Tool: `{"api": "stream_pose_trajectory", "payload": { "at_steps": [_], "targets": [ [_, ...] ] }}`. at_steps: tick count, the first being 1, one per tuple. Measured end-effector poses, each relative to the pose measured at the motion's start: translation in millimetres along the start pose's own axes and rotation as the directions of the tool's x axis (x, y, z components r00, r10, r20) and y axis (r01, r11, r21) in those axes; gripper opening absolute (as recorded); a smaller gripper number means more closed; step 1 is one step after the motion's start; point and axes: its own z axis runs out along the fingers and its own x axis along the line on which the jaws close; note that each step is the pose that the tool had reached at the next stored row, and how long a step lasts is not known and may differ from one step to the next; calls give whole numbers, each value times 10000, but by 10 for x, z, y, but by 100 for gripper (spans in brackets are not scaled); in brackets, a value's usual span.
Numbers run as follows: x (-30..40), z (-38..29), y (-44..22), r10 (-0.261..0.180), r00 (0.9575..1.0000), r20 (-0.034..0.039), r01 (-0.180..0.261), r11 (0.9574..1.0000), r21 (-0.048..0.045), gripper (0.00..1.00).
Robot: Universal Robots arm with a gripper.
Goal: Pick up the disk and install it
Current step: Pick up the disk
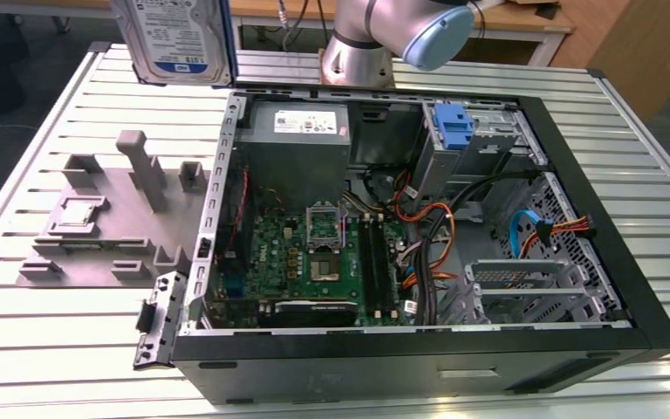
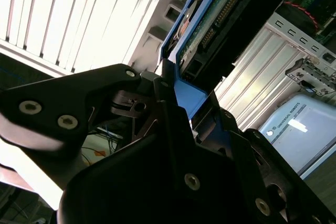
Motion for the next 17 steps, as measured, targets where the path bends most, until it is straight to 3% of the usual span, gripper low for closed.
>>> {"api": "stream_pose_trajectory", "payload": {
  "at_steps": [17],
  "targets": [
    [1, -3, -142, 0, 10000, 0, 0, 10000, 1, 36]
  ]
}}
